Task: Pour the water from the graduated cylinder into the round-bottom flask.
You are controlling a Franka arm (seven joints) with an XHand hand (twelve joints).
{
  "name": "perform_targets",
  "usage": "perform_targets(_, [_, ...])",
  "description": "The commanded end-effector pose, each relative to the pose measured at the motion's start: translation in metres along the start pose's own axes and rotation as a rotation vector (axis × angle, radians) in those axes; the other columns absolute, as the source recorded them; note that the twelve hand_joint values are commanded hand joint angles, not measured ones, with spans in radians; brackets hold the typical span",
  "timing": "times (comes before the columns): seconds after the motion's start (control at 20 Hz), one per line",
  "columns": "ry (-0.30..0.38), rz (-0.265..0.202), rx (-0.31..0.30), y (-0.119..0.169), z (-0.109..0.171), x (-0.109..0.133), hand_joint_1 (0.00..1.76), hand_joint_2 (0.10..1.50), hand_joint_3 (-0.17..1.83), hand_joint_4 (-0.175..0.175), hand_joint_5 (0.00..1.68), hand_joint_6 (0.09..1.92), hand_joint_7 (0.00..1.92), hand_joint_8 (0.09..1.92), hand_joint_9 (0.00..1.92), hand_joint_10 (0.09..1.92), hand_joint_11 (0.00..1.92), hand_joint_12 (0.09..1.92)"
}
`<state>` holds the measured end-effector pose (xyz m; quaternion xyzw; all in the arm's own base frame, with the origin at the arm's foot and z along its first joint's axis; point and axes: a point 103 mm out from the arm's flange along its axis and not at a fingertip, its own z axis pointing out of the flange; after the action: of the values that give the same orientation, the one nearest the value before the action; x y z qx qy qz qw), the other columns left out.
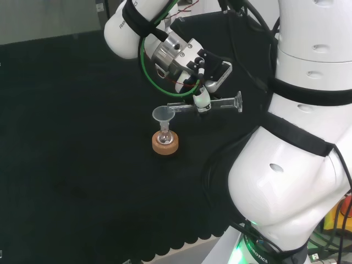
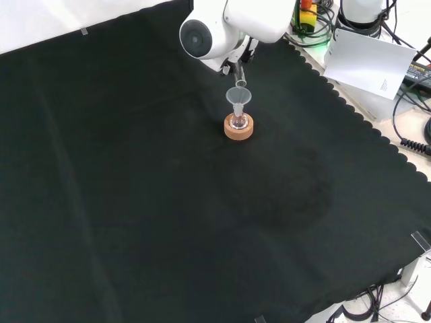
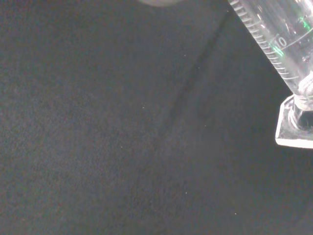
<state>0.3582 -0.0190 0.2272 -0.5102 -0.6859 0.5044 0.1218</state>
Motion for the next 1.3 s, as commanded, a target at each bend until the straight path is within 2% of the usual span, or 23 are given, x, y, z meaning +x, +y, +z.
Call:
perform_targets(0.05, [-0.004,0.010,0.016,-0.001,-0.003,0.001,1.26,1.11,0.00,-0.175,0.99,0.99,1.02,0.97,1.41,0.09,1.22,0.74])
perform_targets(0.65, [0.006,0.011,0.010,-0.001,-0.005,0.003,1.26,1.11,0.00,-0.175,0.99,0.99,1.02,0.98,1.41,0.09,1.22,0.74])
perform_targets(1.1, [0.116,-0.059,-0.128,-0.005,0.004,-0.005,1.26,1.11,0.00,-0.175,0.98,0.99,1.01,0.98,1.41,0.09,1.22,0.74])
perform_targets(1.3, [0.229,-0.109,-0.195,-0.005,0.013,-0.013,1.26,1.11,0.00,-0.175,0.98,0.99,1.01,0.98,1.41,0.09,1.22,0.74])
